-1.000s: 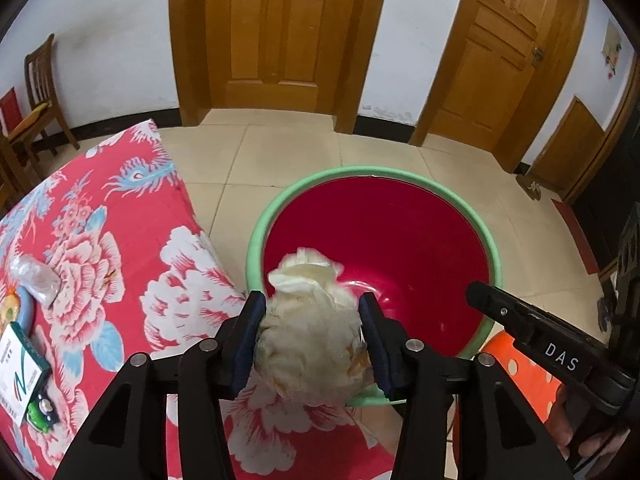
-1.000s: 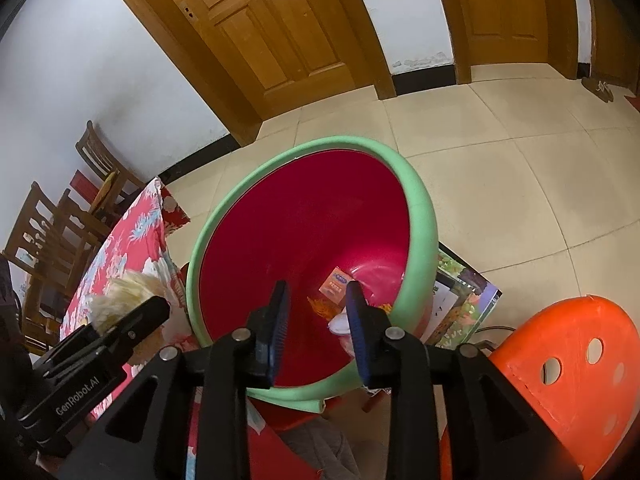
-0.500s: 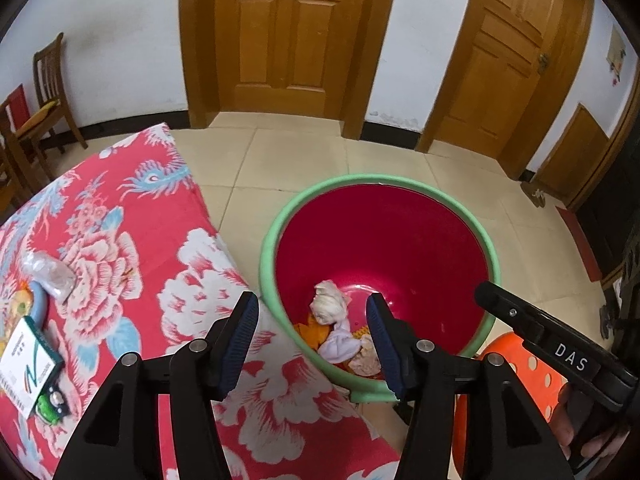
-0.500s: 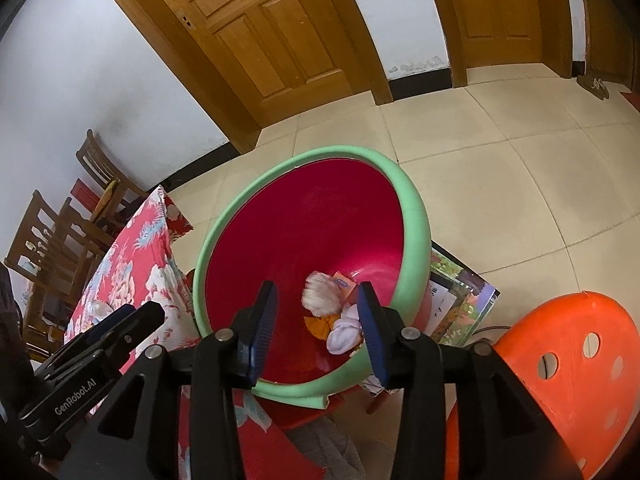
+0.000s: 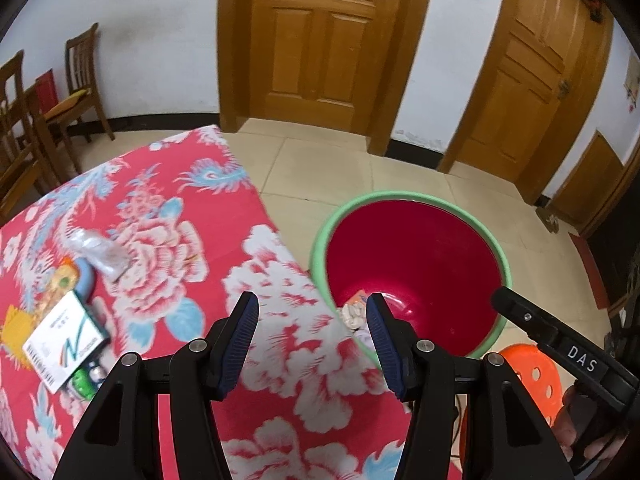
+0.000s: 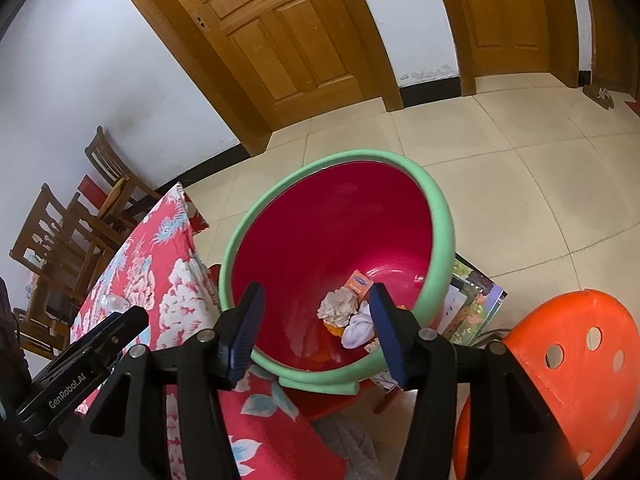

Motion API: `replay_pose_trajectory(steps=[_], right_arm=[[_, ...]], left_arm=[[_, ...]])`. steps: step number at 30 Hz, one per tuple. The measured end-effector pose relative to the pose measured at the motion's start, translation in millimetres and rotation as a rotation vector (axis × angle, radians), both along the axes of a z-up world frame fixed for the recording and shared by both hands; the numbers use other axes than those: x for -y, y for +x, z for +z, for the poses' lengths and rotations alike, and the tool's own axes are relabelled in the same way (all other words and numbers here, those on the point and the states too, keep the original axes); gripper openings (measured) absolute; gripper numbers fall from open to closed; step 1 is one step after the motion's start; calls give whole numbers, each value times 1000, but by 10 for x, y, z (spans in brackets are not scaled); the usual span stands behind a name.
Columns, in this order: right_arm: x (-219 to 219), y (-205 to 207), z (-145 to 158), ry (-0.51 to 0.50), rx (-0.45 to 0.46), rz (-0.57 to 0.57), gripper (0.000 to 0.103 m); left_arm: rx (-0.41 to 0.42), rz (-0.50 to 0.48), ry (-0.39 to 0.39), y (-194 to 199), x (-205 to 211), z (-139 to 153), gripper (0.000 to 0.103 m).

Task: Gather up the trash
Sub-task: 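Move both open tools back over the table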

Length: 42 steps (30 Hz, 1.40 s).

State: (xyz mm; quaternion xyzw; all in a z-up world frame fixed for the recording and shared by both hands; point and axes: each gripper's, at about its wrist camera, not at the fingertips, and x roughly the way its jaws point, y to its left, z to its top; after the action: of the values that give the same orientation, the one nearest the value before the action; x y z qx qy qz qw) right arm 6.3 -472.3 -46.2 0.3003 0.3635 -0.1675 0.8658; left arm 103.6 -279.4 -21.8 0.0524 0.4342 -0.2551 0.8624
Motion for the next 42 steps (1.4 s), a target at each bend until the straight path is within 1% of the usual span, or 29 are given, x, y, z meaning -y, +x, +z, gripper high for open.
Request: replay_pose_trajectory(steps=[8, 11, 17, 19, 23, 35, 39, 42], right_arm=[[-234, 71, 81, -9, 9, 39, 58], [-322, 104, 103, -11, 10, 57, 58], [-523, 224, 170, -20, 15, 107, 58], [-626, 284, 206, -27, 18, 130, 59], [-806, 392, 253, -34, 26, 171, 64], [-1334, 749, 314, -58, 16, 290, 66], [-1537, 900, 320, -78, 10, 337, 66], [-1670, 1038, 309, -91, 3, 371, 67]], left_arm=[[12, 78, -11, 42, -373, 61, 58], [16, 115, -12, 53, -543, 76, 59], [24, 178, -17, 91, -868, 116, 60], [30, 204, -19, 113, -1000, 134, 60], [39, 254, -18, 148, -1254, 161, 60], [56, 418, -9, 294, -2062, 177, 60], [50, 471, -4, 368, -2305, 131, 61], [40, 511, -6, 427, -2476, 75, 63]])
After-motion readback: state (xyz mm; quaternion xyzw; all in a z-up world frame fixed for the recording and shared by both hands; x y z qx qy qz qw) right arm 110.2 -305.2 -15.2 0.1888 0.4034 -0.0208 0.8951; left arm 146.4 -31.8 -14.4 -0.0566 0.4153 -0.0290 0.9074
